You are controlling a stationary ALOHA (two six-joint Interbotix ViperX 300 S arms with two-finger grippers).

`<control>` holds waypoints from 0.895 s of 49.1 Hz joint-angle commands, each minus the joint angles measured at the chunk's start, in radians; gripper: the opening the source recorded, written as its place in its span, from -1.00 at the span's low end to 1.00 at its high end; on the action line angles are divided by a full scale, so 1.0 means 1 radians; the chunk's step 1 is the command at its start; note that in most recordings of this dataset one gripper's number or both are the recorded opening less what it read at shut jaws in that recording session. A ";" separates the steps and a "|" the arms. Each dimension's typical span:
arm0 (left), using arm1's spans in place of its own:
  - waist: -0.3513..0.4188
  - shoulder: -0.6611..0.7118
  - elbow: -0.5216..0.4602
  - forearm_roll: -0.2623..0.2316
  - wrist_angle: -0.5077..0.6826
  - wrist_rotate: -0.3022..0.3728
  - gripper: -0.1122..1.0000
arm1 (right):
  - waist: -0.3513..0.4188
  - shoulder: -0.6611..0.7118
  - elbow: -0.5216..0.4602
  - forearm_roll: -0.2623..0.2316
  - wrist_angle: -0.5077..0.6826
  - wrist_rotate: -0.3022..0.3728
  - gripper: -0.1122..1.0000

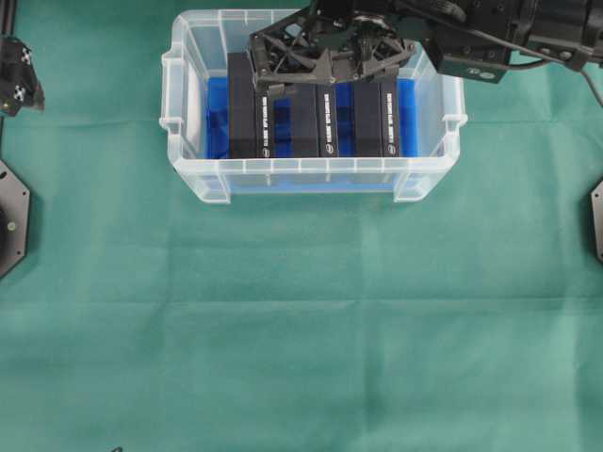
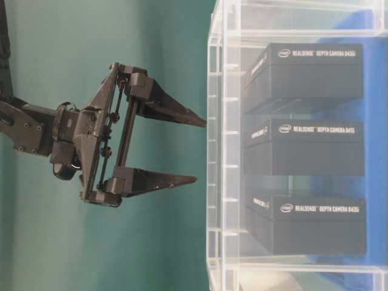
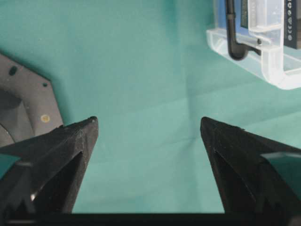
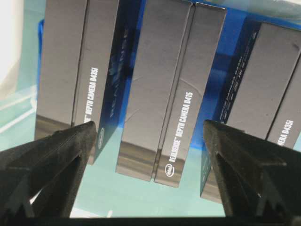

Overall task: Take out the box from the case.
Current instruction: 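Lower the right gripper around the middle black box pair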

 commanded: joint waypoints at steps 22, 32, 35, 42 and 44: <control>0.003 -0.002 -0.012 0.005 -0.003 0.000 0.86 | 0.003 -0.012 -0.025 -0.005 -0.002 -0.002 0.89; 0.003 -0.002 -0.012 0.006 -0.003 0.000 0.86 | 0.002 -0.011 -0.025 -0.005 -0.002 -0.002 0.89; 0.005 0.000 -0.015 0.006 -0.003 0.000 0.86 | 0.003 -0.011 -0.025 -0.005 -0.002 -0.002 0.89; 0.005 -0.002 -0.012 0.005 -0.003 0.000 0.86 | 0.003 -0.008 -0.025 -0.005 -0.002 -0.003 0.89; 0.003 0.000 -0.012 0.005 -0.003 0.000 0.86 | 0.003 -0.006 -0.025 -0.005 -0.002 -0.003 0.89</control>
